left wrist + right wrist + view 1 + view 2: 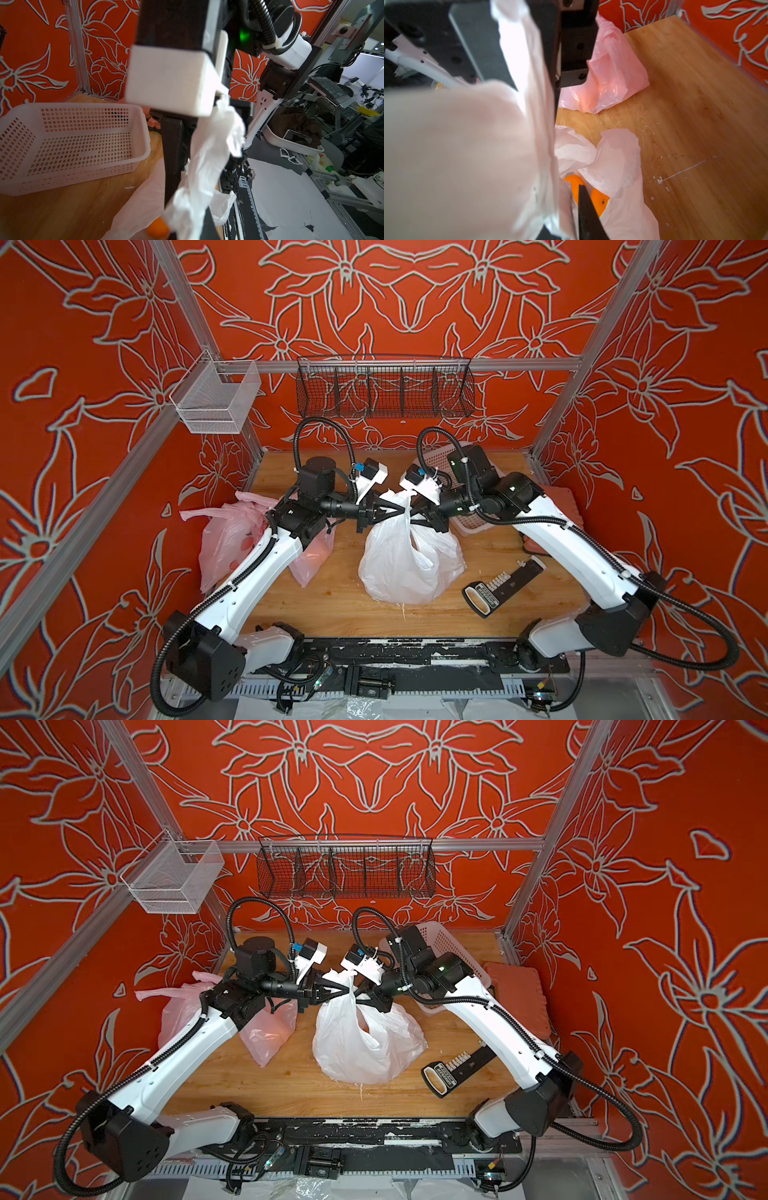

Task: Place the oranges into plastic bags & tie knots
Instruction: Tie the plastic bag at the center of the board.

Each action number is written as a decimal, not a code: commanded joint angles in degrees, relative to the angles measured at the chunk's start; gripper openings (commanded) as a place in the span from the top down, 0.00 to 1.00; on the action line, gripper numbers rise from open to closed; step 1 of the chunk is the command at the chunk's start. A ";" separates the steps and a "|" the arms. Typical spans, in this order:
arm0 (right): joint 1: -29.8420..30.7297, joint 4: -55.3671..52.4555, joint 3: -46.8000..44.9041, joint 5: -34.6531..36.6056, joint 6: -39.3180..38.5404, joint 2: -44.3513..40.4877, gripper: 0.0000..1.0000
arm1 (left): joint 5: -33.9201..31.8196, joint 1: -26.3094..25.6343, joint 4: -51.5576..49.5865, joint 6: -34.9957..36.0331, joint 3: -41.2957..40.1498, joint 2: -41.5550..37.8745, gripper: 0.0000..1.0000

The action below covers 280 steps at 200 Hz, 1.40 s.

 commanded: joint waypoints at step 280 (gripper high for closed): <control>1.99 9.93 2.63 1.75 6.78 -4.94 1.00 | -1.63 -0.34 7.16 -3.41 -1.17 -3.85 0.33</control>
